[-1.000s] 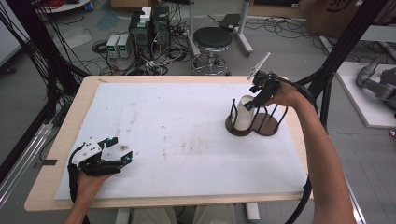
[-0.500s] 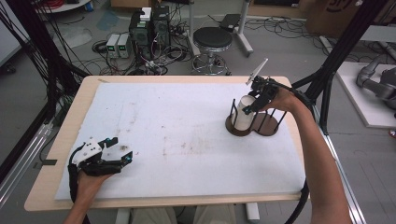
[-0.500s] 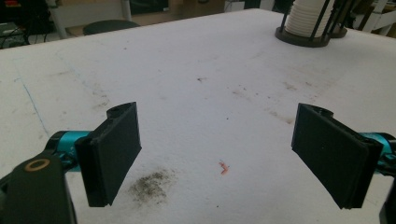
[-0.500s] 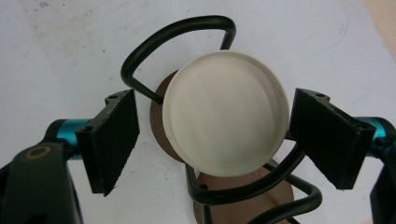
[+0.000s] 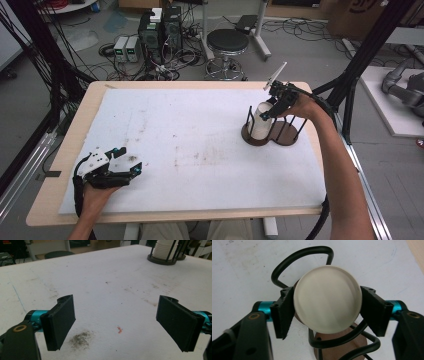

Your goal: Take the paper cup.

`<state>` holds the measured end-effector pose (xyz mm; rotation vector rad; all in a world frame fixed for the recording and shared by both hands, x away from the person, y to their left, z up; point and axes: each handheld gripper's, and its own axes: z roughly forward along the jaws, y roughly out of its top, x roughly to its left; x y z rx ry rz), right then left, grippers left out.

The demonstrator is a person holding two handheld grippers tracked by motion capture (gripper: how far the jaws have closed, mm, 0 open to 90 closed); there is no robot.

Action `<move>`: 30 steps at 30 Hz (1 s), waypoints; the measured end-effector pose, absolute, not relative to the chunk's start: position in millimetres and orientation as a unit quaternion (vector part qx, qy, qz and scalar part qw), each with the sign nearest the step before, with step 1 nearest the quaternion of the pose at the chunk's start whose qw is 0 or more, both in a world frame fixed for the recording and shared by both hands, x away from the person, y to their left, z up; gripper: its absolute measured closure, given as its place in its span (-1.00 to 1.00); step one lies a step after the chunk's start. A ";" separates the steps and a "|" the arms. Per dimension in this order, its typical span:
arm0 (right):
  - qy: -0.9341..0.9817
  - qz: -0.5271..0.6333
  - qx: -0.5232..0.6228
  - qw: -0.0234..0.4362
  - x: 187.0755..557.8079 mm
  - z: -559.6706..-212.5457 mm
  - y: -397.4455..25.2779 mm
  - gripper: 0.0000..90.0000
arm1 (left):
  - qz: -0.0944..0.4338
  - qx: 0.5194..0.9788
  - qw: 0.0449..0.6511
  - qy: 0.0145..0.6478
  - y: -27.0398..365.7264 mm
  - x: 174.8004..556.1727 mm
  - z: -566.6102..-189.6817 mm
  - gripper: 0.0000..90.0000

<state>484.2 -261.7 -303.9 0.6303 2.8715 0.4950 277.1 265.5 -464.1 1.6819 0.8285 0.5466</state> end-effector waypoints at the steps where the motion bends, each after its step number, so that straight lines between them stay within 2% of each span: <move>1: 0.960 0.165 0.209 0.082 484.1 -303.6 -261.6 -0.24 | 0.232 0.714 0.560 0.352 265.5 277.1 -464.1 -0.66; 30: 0.952 0.191 0.223 0.090 482.0 -293.5 -266.0 -0.19 | 0.231 0.716 0.557 0.353 265.0 277.6 -464.1 -0.66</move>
